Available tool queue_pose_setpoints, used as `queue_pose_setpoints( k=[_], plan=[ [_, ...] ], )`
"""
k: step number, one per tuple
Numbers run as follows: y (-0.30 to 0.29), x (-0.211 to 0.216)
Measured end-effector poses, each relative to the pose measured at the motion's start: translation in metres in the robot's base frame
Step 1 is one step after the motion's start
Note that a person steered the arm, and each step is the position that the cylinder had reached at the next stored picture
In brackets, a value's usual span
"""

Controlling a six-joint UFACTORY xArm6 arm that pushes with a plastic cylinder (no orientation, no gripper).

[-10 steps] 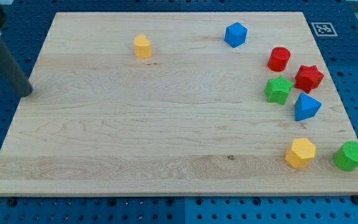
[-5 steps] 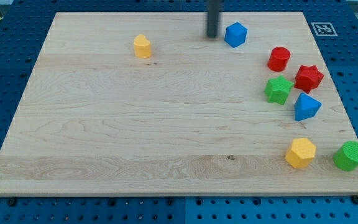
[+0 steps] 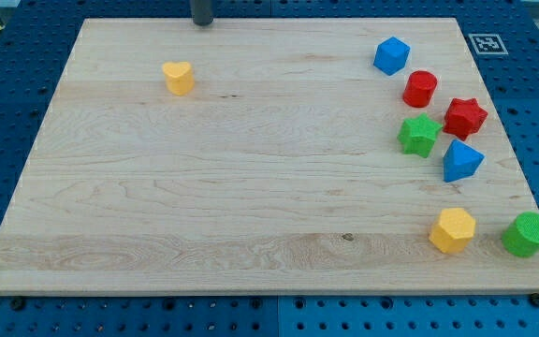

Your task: Move the cube and heart diagonal to each other

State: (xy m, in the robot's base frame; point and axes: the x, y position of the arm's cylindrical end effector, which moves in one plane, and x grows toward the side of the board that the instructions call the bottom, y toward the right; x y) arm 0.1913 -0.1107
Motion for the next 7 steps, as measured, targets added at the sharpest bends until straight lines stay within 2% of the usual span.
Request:
queue_pose_setpoints(
  k=[1,4,5,6,7],
  plan=[
    [0.011,0.0],
    [0.176,0.002],
    [0.297,0.004],
    [0.434,0.03],
    [0.456,0.044]
  ],
)
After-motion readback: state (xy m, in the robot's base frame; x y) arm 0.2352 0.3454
